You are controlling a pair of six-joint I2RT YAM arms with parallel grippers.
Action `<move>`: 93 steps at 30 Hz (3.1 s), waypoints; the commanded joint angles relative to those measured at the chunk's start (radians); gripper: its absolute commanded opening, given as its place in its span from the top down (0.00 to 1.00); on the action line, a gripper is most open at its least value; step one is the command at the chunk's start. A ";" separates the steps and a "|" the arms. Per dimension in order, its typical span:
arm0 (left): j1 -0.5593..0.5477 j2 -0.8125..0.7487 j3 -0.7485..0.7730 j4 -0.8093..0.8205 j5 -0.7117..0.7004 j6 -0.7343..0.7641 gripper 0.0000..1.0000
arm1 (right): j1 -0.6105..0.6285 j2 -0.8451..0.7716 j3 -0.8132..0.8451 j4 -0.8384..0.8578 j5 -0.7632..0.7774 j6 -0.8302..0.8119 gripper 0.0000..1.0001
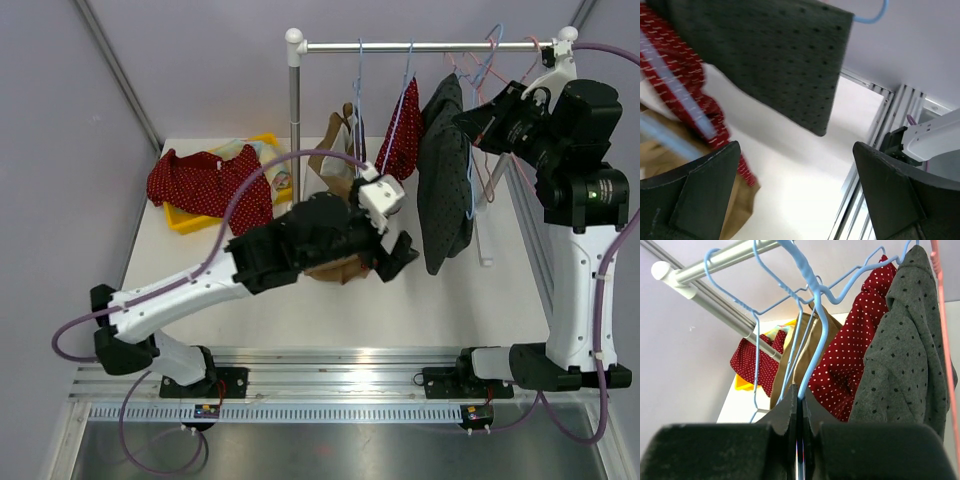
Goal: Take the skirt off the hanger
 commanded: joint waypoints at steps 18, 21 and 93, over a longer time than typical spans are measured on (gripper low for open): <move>-0.105 0.353 0.169 0.233 -0.052 0.002 0.01 | 0.001 -0.162 0.109 -0.034 -0.080 0.024 1.00; -0.105 0.370 0.178 0.238 -0.052 -0.004 0.03 | 0.001 -0.165 0.110 -0.033 -0.082 0.022 1.00; -0.845 -0.270 -0.229 -1.140 -0.898 -1.232 1.00 | 0.001 0.198 0.104 0.139 0.084 -0.042 1.00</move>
